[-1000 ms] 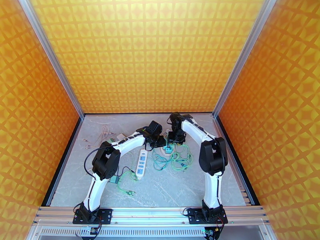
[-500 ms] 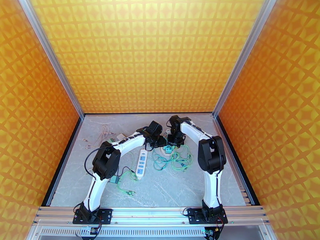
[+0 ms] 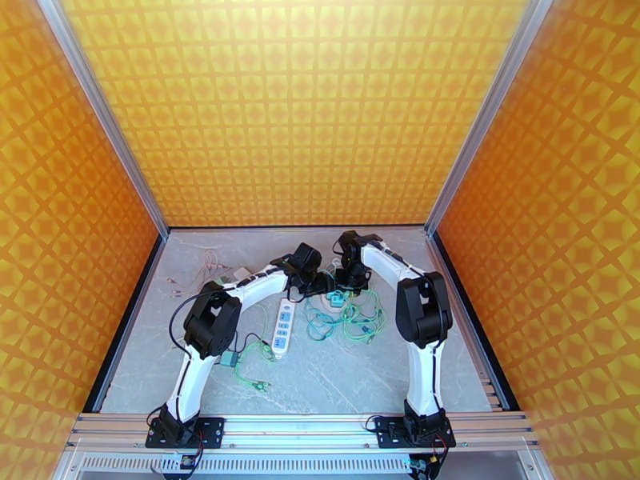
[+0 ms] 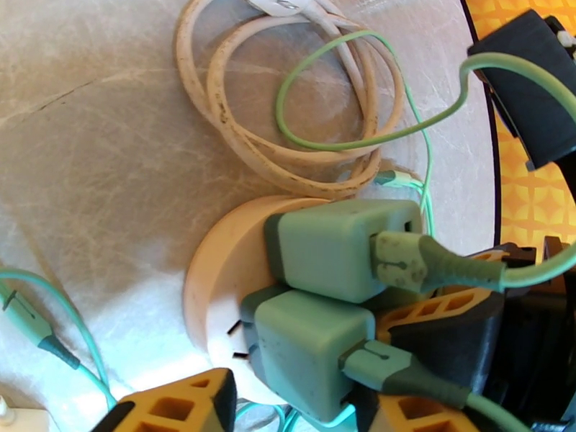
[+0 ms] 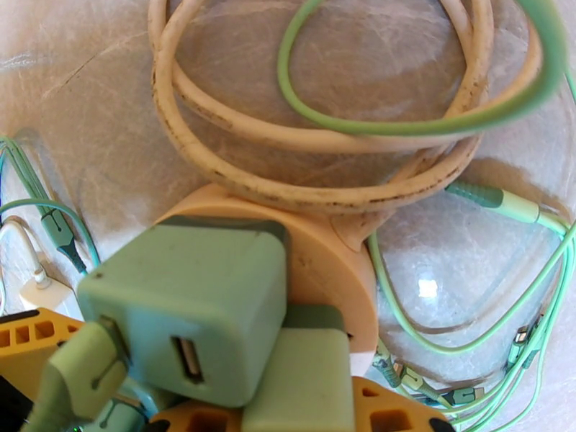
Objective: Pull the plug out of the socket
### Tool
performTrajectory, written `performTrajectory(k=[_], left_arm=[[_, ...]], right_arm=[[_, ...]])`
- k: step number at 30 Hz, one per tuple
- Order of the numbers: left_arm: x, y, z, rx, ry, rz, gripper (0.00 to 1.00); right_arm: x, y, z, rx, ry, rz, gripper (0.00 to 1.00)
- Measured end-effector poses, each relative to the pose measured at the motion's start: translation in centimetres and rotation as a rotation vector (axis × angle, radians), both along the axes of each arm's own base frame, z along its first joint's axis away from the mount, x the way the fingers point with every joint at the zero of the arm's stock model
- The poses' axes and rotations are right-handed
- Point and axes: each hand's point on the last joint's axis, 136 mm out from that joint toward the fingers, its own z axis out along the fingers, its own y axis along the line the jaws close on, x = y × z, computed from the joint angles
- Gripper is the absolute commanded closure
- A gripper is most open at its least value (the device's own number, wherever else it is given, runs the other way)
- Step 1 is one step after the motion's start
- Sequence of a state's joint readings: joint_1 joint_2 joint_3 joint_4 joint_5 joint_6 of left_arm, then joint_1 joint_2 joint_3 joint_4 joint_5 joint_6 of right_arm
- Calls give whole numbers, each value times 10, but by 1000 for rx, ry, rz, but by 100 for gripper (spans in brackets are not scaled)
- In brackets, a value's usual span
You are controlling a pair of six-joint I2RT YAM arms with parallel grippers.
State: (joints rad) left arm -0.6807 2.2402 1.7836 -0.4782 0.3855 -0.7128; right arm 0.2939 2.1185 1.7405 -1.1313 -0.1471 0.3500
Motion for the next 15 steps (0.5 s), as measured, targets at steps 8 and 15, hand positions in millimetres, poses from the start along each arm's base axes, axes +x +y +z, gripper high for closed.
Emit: performTrajectory(k=[8, 15], left_arm=[[-2, -7, 0, 27, 1, -11, 72], [-4, -4, -11, 99, -9, 11, 77]], right_arm=[[0, 0, 1, 0, 0, -1, 92], [1, 1, 3, -16, 10, 5, 97]])
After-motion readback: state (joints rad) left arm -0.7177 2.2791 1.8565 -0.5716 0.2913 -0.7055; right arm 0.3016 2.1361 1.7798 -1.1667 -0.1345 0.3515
